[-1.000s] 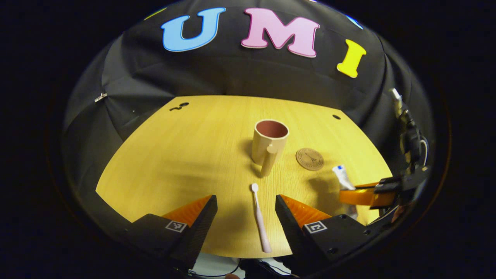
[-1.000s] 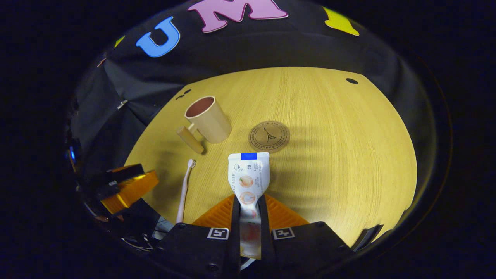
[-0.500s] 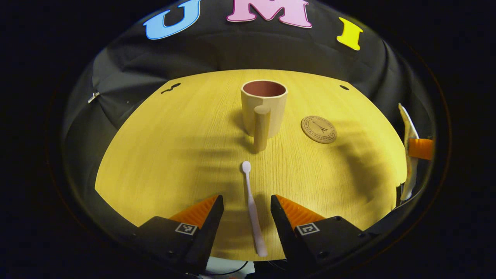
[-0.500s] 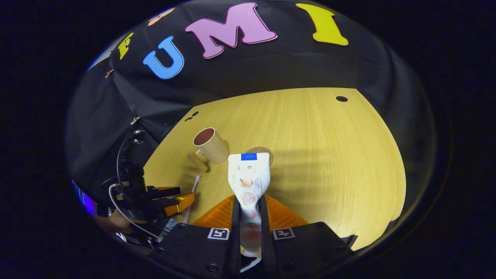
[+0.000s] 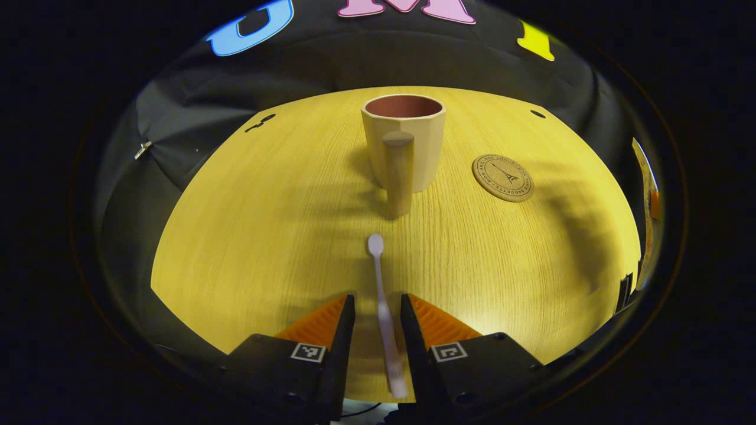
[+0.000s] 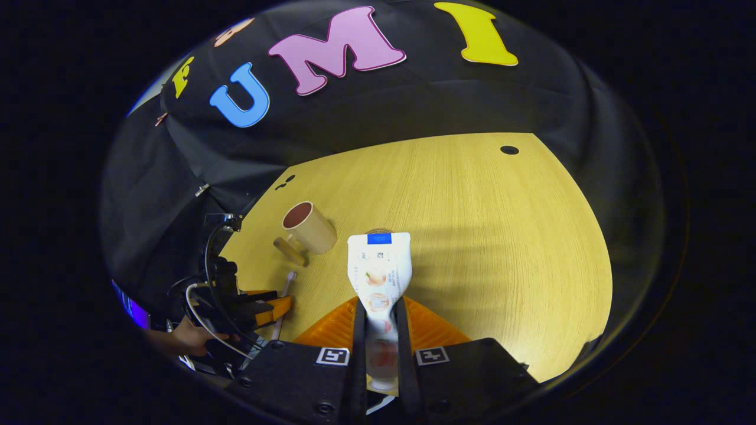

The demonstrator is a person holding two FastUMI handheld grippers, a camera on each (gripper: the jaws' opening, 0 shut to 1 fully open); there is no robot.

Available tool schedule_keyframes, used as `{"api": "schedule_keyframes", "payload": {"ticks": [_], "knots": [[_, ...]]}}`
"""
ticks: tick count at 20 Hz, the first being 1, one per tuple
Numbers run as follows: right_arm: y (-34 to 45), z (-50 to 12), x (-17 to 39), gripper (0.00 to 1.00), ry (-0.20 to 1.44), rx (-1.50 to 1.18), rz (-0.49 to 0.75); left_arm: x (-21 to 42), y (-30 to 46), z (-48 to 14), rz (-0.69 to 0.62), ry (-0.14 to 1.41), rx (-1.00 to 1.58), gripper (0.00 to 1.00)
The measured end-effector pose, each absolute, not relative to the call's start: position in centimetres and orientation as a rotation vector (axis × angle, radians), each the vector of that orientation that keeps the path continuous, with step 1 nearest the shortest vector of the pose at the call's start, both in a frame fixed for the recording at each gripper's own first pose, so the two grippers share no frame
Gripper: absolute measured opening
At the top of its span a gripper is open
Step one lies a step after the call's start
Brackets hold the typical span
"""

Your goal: Put the toothbrush and toothpaste on the desktop into the cup, then pick up the cup and place it on the coaster on the desktop.

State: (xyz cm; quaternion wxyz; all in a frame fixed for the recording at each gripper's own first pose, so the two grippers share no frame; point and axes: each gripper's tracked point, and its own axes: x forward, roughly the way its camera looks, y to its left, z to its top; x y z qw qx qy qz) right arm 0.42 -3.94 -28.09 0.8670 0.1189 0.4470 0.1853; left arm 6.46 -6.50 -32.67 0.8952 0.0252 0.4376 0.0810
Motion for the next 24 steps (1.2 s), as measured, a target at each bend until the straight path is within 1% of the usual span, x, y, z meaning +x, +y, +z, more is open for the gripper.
{"api": "schedule_keyframes", "payload": {"ticks": [1, 2, 5, 8, 9, 11, 14, 19, 24], "knots": [[-4.0, -28.1, 0.5, 0.26, 0.935, 0.255, 0.385, 6.5, -6.6, -32.6, 0.165, 0.908, 0.041, 0.49], [-4.0, -28.1, 0.5, 0.26, 0.936, 0.259, 0.381, 6.6, -6.9, -32.8, 0.158, 0.911, 0.022, 0.5], [-3.8, -28.1, 0.5, 0.25, 0.936, 0.263, 0.375, 6.5, -7.2, -32.9, 0.152, 0.927, -0.027, 0.23], [-3.7, -27.7, 0.2, 0.26, 0.93, 0.268, 0.363, 6.7, -7.4, -33.1, 0.116, 0.929, 0.02, 0.18], [-3.7, -27.5, 0.1, 0.25, 0.925, 0.271, 0.356, 6.7, -7.5, -33.0, 0.102, 0.925, 0.041, 0.14], [-3.7, -27.0, -0.1, 0.26, 0.911, 0.278, 0.341, 6.8, -7.6, -32.8, 0.063, 0.899, 0.06, 0.1], [-3.2, -26.0, -0.2, 0.25, 0.879, 0.296, 0.322, 6.5, -7.9, -31.9, -0.011, 0.869, -0.001, 0.06], [-1.0, -23.8, 0.2, 0.26, 0.805, 0.328, 0.314, 6.3, -6.5, -26.3, -0.078, 0.714, -0.091, 0.06], [3.4, -20.8, 2.1, 0.25, 0.71, 0.366, 0.377, 5.5, -5.7, -20.1, -0.139, 0.573, -0.151, 0.06]]}}
